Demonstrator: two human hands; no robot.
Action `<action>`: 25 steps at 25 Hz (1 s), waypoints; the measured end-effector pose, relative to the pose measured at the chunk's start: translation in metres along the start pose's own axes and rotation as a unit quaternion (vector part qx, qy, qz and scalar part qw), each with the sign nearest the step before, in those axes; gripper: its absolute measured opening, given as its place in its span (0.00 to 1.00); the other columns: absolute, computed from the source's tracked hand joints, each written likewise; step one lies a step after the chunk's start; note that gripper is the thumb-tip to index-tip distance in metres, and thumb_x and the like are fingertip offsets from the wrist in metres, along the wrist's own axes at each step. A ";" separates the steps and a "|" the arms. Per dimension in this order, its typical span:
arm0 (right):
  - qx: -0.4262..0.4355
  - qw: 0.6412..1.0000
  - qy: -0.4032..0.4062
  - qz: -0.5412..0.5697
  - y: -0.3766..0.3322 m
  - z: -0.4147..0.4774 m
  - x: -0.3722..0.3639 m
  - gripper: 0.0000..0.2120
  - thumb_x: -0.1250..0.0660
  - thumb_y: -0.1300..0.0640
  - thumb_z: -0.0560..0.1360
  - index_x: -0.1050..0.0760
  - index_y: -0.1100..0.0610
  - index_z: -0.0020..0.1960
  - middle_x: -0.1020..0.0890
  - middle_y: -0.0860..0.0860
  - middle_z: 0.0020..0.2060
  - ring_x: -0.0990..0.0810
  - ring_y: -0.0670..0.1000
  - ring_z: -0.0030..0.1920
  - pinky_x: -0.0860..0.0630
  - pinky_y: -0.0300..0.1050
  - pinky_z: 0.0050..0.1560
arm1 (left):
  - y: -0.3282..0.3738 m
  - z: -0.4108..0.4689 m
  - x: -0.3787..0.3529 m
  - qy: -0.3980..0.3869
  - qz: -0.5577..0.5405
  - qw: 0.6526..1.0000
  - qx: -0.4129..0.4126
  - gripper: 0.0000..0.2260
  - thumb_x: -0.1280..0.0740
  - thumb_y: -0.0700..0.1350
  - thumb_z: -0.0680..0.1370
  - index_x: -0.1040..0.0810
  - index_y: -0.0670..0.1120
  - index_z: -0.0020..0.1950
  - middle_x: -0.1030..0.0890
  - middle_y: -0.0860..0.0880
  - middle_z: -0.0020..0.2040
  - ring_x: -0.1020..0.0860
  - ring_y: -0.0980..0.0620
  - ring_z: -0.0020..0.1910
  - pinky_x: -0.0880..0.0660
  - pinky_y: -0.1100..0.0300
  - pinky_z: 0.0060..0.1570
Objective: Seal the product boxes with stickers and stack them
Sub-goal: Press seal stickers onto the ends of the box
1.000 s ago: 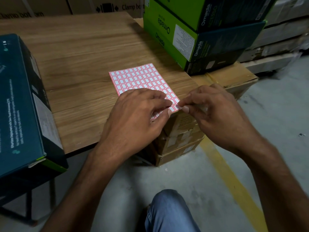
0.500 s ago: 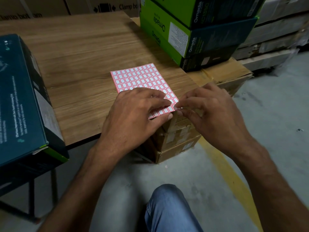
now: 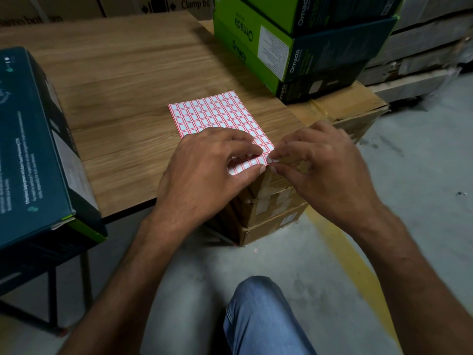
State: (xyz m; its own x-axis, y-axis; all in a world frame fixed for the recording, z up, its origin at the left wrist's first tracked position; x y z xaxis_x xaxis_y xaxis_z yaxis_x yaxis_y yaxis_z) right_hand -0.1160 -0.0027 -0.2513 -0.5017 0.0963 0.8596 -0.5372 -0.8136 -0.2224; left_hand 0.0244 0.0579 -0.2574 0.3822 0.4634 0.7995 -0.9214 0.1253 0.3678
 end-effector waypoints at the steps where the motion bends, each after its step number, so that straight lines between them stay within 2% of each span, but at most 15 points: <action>1: 0.001 1.000 0.001 -0.001 0.000 0.000 0.000 0.11 0.21 0.54 0.72 0.14 0.52 0.55 0.14 0.50 0.51 0.21 0.55 0.54 0.33 0.51 0.51 | 0.000 0.000 0.001 0.003 0.001 1.000 0.000 0.14 0.30 0.61 0.78 0.13 0.57 0.59 0.15 0.58 0.61 0.19 0.53 0.60 0.21 0.46 0.55; 8: -0.003 1.000 -0.003 0.028 0.001 -0.001 0.001 0.09 0.25 0.53 0.76 0.14 0.52 0.56 0.14 0.50 0.52 0.22 0.54 0.54 0.33 0.50 0.52 | 0.001 -0.001 0.001 0.004 -0.002 1.000 -0.002 0.14 0.30 0.60 0.79 0.13 0.57 0.59 0.15 0.58 0.61 0.19 0.54 0.60 0.21 0.47 0.55; 13: 0.000 1.000 0.001 0.006 0.001 -0.002 -0.001 0.11 0.23 0.53 0.74 0.14 0.53 0.56 0.14 0.51 0.52 0.21 0.56 0.54 0.32 0.50 0.51 | 0.001 -0.001 0.002 0.005 -0.004 1.000 -0.001 0.14 0.29 0.60 0.78 0.13 0.56 0.59 0.15 0.57 0.61 0.19 0.54 0.61 0.21 0.46 0.55; 17: 0.005 1.000 0.003 0.008 -0.003 0.001 -0.002 0.12 0.28 0.50 0.75 0.14 0.53 0.55 0.14 0.51 0.52 0.22 0.55 0.54 0.32 0.50 0.50 | 0.002 -0.001 0.001 0.002 -0.004 1.000 0.000 0.15 0.30 0.61 0.78 0.13 0.57 0.60 0.15 0.57 0.62 0.19 0.54 0.62 0.22 0.47 0.56; 25: -0.017 0.999 -0.004 0.036 0.001 -0.001 -0.005 0.11 0.27 0.50 0.77 0.15 0.52 0.57 0.15 0.50 0.55 0.24 0.51 0.56 0.31 0.51 0.52 | 0.000 -0.001 0.002 -0.005 -0.009 1.000 -0.005 0.16 0.28 0.59 0.76 0.13 0.55 0.61 0.15 0.56 0.62 0.19 0.54 0.62 0.22 0.47 0.57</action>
State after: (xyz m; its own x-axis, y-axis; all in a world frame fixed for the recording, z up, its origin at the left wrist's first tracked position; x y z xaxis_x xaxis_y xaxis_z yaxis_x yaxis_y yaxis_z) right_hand -0.1148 -0.0038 -0.2559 -0.5344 0.0324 0.8446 -0.5225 -0.7981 -0.3000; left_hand 0.0248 0.0596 -0.2565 0.3992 0.4523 0.7976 -0.9151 0.1427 0.3771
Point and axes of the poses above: each hand's wrist, its own z-axis towards the middle knuckle, its own x-axis out of the back of the hand, y = z × x, the point moved 10 cm from there along z, towards the middle knuckle
